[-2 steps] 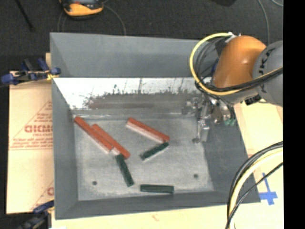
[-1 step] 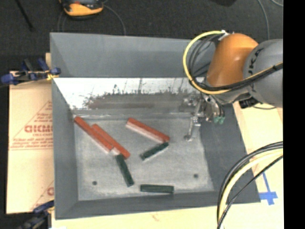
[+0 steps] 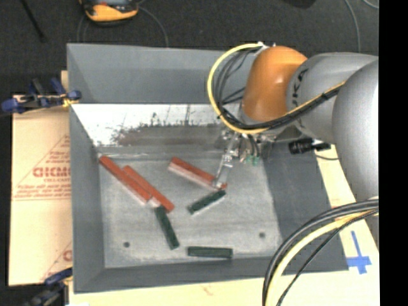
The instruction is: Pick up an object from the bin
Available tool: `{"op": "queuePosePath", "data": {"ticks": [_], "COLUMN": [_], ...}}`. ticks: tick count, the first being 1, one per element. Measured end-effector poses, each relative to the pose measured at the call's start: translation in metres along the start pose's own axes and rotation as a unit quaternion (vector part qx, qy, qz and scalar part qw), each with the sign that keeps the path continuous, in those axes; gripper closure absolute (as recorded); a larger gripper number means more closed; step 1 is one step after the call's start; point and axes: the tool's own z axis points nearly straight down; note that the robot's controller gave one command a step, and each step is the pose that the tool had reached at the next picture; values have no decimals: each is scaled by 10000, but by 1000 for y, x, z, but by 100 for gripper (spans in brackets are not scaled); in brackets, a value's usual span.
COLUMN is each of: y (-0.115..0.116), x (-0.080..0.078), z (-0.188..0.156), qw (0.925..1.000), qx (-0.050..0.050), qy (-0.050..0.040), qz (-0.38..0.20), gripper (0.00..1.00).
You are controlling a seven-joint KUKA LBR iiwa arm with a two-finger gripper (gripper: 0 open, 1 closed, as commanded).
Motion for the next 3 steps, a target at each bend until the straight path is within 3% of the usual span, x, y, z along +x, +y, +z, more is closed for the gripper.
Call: {"op": "queuePosePath", "data": {"ticks": [1,2,3], "y": [-5,48,48], "x": [4,19,19], "z": [22,49,49], "qw": [9998,9960,9960], "qx": [-2,14,15], "qy": [-18,-15,-15], "qz": [205,893,891], "gripper": [0,100,100]}}
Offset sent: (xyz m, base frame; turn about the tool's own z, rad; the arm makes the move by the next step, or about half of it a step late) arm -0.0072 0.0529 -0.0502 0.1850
